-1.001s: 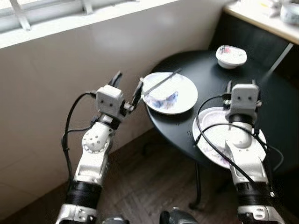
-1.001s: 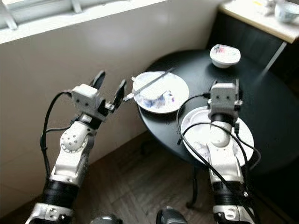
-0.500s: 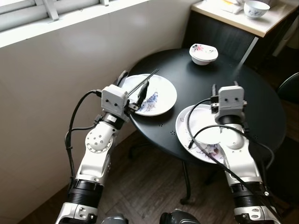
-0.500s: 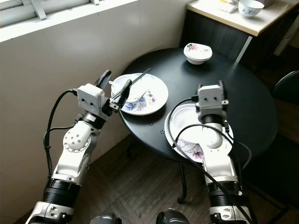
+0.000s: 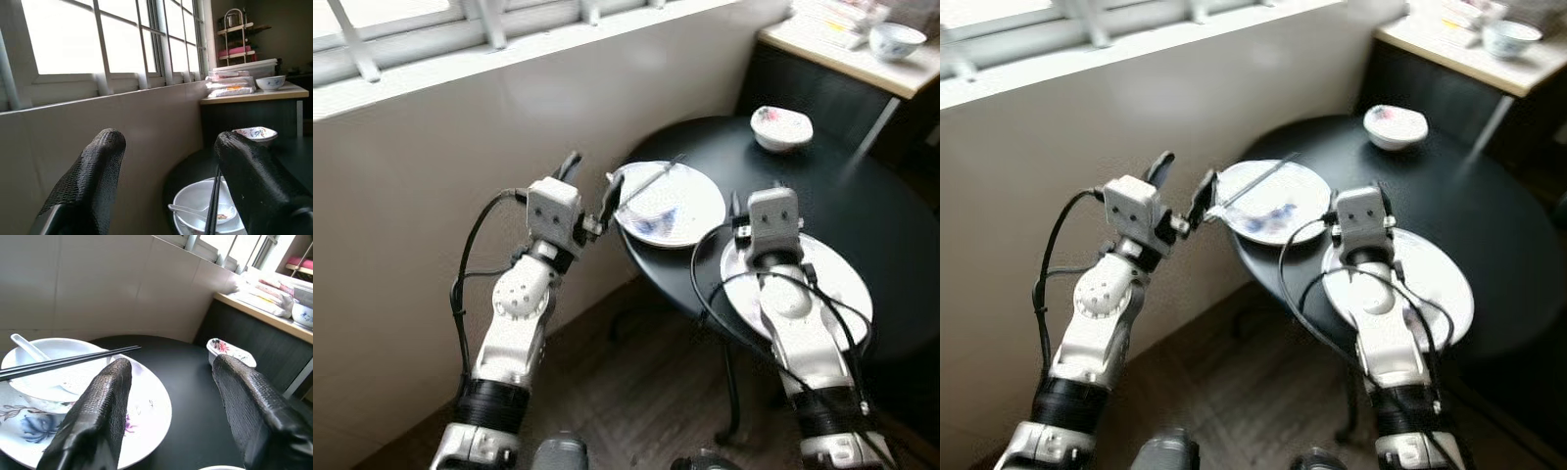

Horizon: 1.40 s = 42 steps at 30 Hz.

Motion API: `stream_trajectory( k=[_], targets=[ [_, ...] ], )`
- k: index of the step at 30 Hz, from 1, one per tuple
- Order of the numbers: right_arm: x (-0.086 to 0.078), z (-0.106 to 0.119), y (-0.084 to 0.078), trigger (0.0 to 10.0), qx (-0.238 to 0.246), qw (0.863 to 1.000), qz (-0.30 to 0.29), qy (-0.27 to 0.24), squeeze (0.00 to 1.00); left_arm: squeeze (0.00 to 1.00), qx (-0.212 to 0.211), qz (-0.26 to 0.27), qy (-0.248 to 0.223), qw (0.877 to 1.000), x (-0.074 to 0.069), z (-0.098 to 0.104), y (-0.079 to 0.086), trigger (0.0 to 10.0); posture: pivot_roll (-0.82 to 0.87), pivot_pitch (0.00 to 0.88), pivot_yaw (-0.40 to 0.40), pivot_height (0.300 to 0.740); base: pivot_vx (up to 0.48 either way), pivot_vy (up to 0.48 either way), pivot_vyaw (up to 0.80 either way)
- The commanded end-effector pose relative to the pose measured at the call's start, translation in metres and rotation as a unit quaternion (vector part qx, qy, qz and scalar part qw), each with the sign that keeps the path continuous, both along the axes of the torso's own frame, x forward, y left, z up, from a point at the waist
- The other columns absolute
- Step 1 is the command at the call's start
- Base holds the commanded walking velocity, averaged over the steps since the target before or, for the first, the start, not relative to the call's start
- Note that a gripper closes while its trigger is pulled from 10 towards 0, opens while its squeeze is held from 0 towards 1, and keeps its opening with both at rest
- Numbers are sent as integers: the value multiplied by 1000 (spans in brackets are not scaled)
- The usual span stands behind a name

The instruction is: Kitchen organization

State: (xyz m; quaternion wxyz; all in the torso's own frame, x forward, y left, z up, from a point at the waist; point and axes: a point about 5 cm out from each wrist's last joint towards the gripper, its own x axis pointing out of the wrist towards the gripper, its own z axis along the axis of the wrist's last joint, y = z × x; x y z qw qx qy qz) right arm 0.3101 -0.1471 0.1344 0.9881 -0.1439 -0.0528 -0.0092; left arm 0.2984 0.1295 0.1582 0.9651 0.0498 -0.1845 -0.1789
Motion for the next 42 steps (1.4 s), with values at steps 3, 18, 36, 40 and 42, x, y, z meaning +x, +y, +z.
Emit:
stream_trajectory(
  k=[3, 18, 36, 40, 42],
  targets=[
    [-2, -5, -13, 10000, 0, 1000, -18, 17, 0, 0, -1, -18, -10, 1000, -1, 4, -11, 10000, 126, 0, -38, 740, 0, 0, 0],
    [-5, -19, 0, 10000, -15, 997, 27, 69, 0, 0, 6, -20, -6, 1000, -1, 2, -12, 10000, 124, 0, -40, 740, 0, 0, -392],
    [-7, -46, -15, 10000, 6, 985, -35, 170, 0, 0, 15, -21, 0, 1000, -2, -2, -14, 10000, 126, 0, -43, 740, 0, 0, 0],
    [-7, -50, -17, 10000, 21, 981, -36, 187, 0, 0, 16, -22, 2, 1000, -2, -3, -14, 10000, 126, 0, -44, 740, 0, 0, 0],
    [-7, -52, -17, 10000, 28, 979, -36, 198, 0, 0, 17, -22, 2, 1000, -2, -3, -14, 10000, 126, 0, -45, 740, 0, 0, 0]
  ],
)
